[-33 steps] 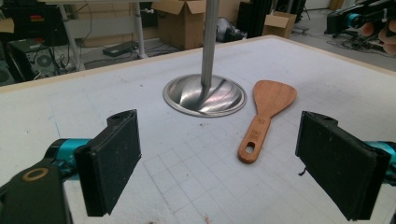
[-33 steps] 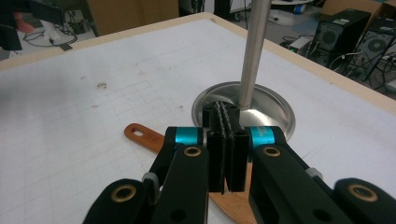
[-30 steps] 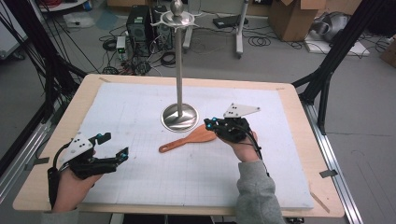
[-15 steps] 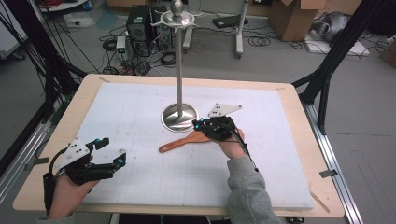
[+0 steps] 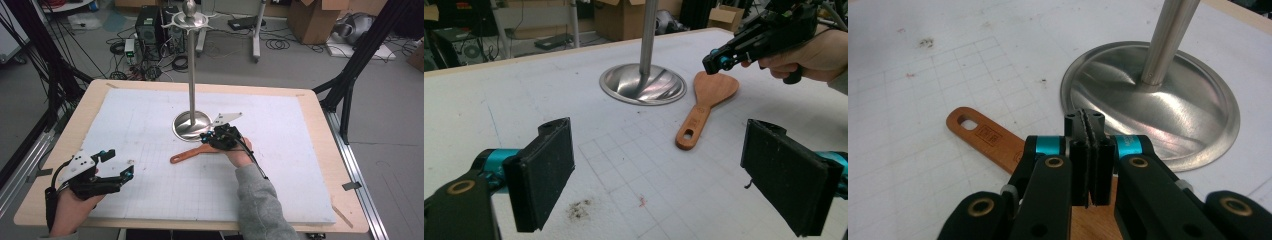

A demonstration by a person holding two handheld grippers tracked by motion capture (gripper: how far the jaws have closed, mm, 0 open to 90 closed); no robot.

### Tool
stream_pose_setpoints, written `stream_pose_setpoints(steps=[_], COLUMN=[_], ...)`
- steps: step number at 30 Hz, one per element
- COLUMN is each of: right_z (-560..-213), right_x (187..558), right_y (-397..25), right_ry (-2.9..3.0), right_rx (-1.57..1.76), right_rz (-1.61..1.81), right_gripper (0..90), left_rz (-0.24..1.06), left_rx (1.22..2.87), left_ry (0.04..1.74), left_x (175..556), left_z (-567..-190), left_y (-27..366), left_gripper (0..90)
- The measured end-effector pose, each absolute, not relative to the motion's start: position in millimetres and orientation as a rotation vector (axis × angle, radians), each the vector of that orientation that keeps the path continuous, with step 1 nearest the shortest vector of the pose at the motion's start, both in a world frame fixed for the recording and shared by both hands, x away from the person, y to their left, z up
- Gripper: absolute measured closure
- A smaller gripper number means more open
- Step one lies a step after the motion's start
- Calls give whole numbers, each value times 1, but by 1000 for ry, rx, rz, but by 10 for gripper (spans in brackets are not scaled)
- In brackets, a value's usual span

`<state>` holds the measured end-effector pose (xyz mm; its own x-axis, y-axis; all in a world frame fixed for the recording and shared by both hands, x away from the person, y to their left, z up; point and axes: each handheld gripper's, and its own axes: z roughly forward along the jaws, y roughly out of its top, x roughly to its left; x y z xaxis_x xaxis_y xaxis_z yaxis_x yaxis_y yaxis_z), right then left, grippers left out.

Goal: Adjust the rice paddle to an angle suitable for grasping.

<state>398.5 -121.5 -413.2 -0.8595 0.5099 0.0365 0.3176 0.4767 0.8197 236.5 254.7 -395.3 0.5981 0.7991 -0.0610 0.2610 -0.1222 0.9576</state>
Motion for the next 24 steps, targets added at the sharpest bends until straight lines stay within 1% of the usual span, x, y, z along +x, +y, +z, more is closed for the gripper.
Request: stream_pose_setpoints(steps=[10, 24], right_z=[-419, -437], right_x=[404, 412], right_y=[-116, -104], right_ry=[2512, 2575], right_rx=[718, 723], right_rz=[1315, 1213], right_gripper=[896, 896], left_rz=[583, 582], left_rx=[1690, 1705], left_ry=[905, 910], left_x=[233, 230], left_z=[-398, -400], left_y=[255, 256], left_gripper=[143, 143])
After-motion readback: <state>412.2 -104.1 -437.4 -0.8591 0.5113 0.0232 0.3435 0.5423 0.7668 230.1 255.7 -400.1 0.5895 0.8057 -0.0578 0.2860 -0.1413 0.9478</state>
